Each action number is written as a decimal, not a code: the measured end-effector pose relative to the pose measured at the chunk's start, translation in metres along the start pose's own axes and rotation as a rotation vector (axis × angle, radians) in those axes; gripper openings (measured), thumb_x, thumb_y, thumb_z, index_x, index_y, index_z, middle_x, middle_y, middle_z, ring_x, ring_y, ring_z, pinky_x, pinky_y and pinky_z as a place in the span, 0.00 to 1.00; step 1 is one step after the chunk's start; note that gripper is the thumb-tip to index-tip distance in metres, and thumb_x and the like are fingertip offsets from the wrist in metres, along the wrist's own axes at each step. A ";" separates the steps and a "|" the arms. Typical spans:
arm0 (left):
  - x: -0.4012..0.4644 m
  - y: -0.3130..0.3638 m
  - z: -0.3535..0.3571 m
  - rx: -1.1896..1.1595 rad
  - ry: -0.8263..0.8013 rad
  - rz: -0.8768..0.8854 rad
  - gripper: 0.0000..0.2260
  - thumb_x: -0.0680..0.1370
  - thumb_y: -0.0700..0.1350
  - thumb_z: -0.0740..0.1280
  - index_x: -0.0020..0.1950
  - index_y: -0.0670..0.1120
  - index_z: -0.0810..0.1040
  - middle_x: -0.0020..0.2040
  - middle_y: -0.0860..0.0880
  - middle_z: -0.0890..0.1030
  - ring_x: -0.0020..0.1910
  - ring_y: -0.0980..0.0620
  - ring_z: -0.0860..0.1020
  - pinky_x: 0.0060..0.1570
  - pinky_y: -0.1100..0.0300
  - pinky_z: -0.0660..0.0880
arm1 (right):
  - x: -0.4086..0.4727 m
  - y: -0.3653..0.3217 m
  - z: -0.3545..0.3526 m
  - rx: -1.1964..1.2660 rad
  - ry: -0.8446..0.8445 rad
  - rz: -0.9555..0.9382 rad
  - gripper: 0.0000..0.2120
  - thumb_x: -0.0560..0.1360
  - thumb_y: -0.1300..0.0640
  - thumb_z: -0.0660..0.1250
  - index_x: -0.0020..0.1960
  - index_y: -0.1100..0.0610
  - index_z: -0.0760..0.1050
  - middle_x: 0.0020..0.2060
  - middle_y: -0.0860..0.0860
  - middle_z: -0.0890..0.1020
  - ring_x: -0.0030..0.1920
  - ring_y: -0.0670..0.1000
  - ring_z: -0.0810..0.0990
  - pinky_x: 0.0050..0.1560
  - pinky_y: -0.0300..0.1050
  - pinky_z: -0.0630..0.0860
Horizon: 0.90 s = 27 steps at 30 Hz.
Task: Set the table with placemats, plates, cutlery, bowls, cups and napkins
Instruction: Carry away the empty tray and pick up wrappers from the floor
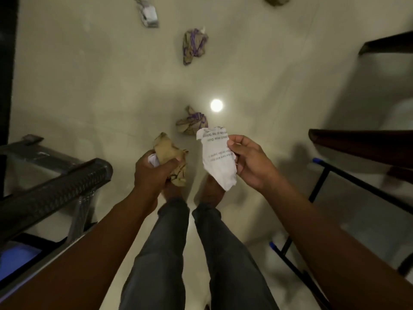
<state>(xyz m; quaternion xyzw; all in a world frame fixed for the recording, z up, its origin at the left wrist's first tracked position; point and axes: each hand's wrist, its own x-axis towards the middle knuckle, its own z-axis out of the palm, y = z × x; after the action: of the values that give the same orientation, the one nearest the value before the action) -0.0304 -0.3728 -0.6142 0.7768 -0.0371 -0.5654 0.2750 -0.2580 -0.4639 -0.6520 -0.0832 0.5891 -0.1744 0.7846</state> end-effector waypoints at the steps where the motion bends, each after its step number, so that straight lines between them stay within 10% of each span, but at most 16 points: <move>1: -0.001 0.007 0.002 -0.001 -0.002 0.010 0.19 0.67 0.55 0.81 0.55 0.56 0.81 0.55 0.48 0.86 0.56 0.44 0.84 0.58 0.40 0.82 | -0.006 -0.002 0.010 0.004 -0.021 -0.003 0.06 0.82 0.65 0.66 0.57 0.60 0.77 0.50 0.55 0.86 0.46 0.52 0.86 0.43 0.45 0.84; 6: 0.012 0.030 0.009 -0.040 -0.026 -0.025 0.04 0.81 0.48 0.72 0.55 0.51 0.82 0.52 0.47 0.87 0.52 0.44 0.86 0.53 0.43 0.85 | -0.004 -0.001 0.057 -0.044 -0.002 0.001 0.14 0.81 0.65 0.68 0.66 0.60 0.76 0.60 0.57 0.85 0.59 0.58 0.85 0.56 0.53 0.83; 15: 0.040 0.059 -0.031 -0.251 -0.178 -0.166 0.19 0.85 0.59 0.59 0.66 0.52 0.82 0.59 0.47 0.86 0.58 0.43 0.85 0.60 0.43 0.81 | 0.023 0.002 0.127 -0.354 0.165 -0.103 0.14 0.74 0.64 0.77 0.56 0.54 0.79 0.56 0.53 0.86 0.55 0.53 0.86 0.53 0.50 0.83; 18: 0.049 0.067 -0.046 -0.196 -0.197 -0.142 0.24 0.76 0.66 0.70 0.65 0.53 0.82 0.59 0.46 0.86 0.57 0.41 0.85 0.60 0.39 0.81 | 0.029 0.006 0.150 -0.398 0.133 -0.156 0.14 0.74 0.67 0.76 0.57 0.59 0.78 0.53 0.55 0.87 0.52 0.53 0.87 0.54 0.50 0.84; 27: 0.107 0.046 -0.075 -0.167 -0.129 -0.147 0.19 0.75 0.36 0.76 0.65 0.45 0.81 0.58 0.46 0.87 0.57 0.43 0.86 0.55 0.39 0.83 | 0.129 0.020 0.139 -0.810 0.291 -0.197 0.09 0.83 0.55 0.63 0.48 0.55 0.80 0.44 0.55 0.86 0.45 0.56 0.84 0.46 0.49 0.81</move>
<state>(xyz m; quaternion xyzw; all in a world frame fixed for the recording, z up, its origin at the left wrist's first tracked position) 0.0872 -0.4228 -0.6689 0.7138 0.0497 -0.6339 0.2936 -0.0906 -0.5035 -0.7334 -0.4143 0.7035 -0.0136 0.5773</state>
